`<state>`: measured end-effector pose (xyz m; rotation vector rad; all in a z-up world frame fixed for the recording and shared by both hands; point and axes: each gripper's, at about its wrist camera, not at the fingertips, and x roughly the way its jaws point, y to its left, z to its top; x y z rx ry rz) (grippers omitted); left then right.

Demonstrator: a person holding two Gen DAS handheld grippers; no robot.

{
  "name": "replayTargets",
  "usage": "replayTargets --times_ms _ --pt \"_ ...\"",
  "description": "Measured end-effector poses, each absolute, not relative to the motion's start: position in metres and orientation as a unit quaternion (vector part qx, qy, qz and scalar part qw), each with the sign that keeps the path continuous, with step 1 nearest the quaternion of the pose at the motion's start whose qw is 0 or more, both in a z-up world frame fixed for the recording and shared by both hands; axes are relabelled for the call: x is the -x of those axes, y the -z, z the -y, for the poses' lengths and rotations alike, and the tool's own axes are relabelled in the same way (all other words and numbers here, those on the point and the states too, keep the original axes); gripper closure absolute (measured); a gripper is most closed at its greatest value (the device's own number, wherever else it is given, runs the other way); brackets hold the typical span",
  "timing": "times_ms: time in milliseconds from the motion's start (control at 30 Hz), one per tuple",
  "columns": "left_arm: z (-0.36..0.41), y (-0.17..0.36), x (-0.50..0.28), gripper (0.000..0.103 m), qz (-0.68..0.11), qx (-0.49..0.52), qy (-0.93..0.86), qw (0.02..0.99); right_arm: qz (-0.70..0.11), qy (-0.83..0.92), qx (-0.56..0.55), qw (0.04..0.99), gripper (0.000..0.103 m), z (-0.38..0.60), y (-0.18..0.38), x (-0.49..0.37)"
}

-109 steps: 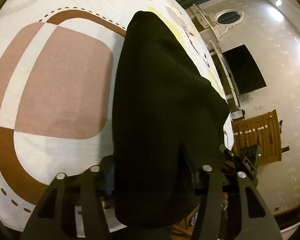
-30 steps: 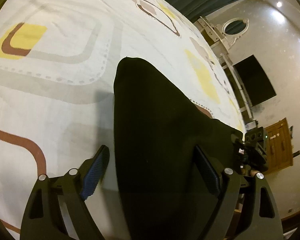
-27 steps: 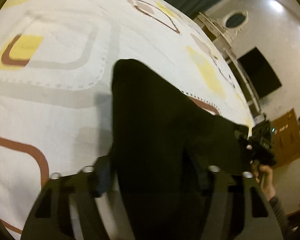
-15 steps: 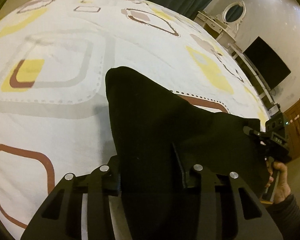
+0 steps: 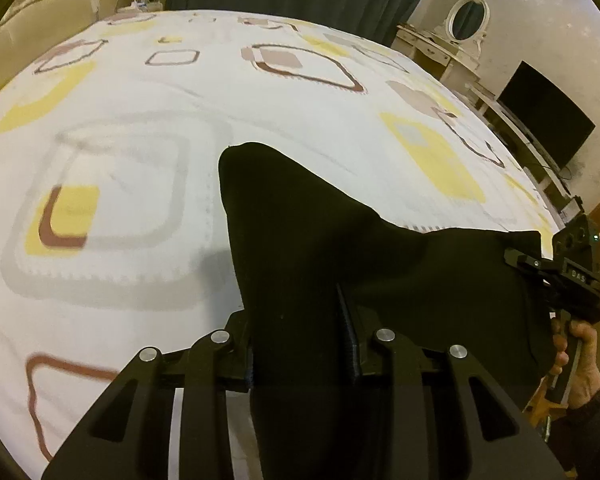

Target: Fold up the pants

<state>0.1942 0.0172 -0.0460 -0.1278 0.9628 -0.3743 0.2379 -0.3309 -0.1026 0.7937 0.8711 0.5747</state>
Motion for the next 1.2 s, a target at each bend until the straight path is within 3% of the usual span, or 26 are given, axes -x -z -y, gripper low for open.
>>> replayTargets --times_ms 533,1200 --pt "-0.016 0.046 -0.270 0.070 -0.459 0.039 0.129 0.878 -0.402 -0.250 -0.371 0.799 0.075 0.323 0.102 -0.314" --pt "-0.021 0.063 -0.277 0.066 -0.466 0.042 0.130 0.874 -0.417 -0.245 -0.396 0.781 0.074 0.332 0.130 -0.324"
